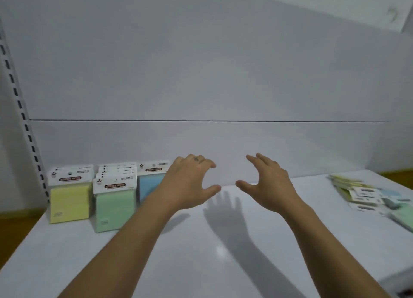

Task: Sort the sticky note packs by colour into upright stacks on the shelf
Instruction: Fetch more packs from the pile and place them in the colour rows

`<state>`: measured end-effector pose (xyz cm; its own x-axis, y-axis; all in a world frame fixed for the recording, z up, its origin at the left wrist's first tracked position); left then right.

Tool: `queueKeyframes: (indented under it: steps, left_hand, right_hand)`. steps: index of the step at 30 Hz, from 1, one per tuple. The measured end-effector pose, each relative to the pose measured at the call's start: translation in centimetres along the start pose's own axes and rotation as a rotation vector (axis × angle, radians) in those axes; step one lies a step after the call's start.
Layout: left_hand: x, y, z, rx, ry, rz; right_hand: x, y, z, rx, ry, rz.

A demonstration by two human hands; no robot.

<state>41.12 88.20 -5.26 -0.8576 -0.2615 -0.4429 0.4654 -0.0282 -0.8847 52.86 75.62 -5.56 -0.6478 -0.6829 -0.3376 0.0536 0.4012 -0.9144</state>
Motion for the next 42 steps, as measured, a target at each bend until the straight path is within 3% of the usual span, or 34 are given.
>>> queueKeyframes:
  steps: [17, 26, 32, 42]
  left_hand:
    - [-10.0, 11.5, 20.1, 0.177, 0.261, -0.196]
    - [-15.5, 18.1, 32.0, 0.169, 0.352, -0.285]
    - [-18.7, 21.6, 39.2, 0.157, 0.359, -0.293]
    - [-21.2, 27.7, 45.7, 0.1, 0.184, -0.402]
  right_hand:
    - [6.2, -6.0, 24.7, 0.13, 0.418, 0.0]
    - [9.8, -6.8, 40.7, 0.124, 0.655, -0.14]
    - [10.9, -8.0, 48.6, 0.08, 0.714, -0.108]
    - [10.8, -7.8, 52.5, -0.017, 0.653, -0.092]
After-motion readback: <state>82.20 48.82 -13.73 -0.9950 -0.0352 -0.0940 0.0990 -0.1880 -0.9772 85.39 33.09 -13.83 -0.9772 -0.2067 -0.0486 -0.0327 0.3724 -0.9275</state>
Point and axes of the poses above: each hand's wrist, its own x-axis away from the middle knuckle, its own y-axis out of the palm, z = x × y, the point moved 8 cm from there along -x, towards the middle knuckle, and after that the axes turned 4 degrees about x, right-handed, at the moved point
